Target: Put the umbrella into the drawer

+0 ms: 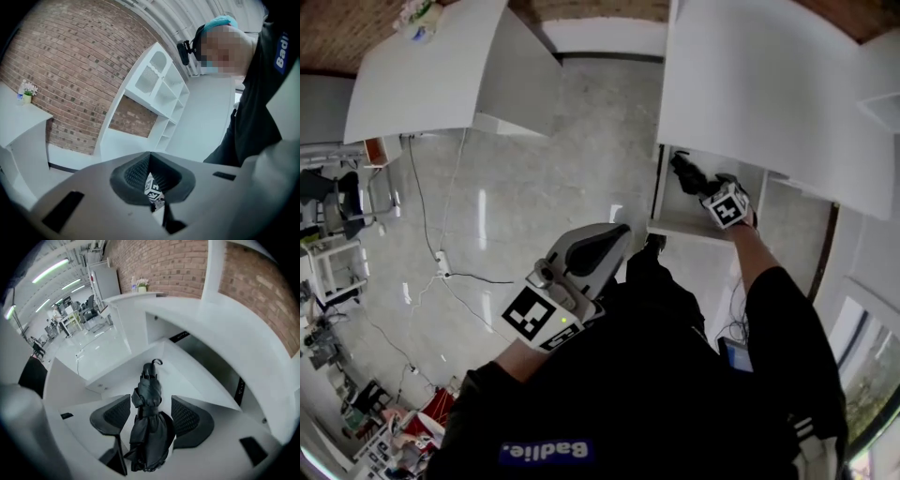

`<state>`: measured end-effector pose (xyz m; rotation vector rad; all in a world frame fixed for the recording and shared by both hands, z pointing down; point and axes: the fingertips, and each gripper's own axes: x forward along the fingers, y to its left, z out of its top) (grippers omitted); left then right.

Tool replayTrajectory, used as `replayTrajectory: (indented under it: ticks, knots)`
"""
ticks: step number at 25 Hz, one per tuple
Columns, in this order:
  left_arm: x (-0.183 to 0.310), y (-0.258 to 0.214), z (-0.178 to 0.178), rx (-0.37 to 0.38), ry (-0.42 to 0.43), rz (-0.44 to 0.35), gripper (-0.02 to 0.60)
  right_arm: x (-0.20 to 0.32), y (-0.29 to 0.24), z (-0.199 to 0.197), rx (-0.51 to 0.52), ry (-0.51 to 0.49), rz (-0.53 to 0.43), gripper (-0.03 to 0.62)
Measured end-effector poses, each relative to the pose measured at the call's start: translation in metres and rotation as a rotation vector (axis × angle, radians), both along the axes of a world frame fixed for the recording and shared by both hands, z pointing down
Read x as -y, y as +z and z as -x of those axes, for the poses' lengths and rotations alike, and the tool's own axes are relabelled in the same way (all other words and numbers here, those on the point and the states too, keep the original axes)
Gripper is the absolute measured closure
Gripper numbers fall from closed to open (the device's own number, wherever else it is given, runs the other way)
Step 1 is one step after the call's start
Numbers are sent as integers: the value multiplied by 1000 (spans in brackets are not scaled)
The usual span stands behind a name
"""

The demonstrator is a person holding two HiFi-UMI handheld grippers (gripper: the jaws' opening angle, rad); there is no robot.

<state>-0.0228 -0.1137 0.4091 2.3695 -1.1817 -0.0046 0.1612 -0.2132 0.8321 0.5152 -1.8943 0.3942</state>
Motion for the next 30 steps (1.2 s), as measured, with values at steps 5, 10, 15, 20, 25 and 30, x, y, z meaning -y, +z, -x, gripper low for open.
replayTrajectory:
  ticks: [5, 10, 15, 20, 25, 30]
  knots:
    - [-6, -16, -1, -43, 117, -51, 584, -3, -90, 11, 157, 155, -101, 312]
    - [-23, -24, 0, -70, 204, -75, 584, -27, -173, 22, 395, 371, -135, 331]
    - [-48, -33, -4, -80, 281, -99, 584, -70, -244, 33, 585, 468, -169, 368]
    - [-70, -42, -7, -82, 329, -116, 584, -110, -313, 46, 761, 504, -216, 416]
    - [-83, -53, -14, -84, 379, -144, 584, -139, -376, 58, 900, 521, -278, 477]
    - [-93, -62, -20, -88, 418, -171, 584, -160, -424, 71, 961, 478, -338, 548]
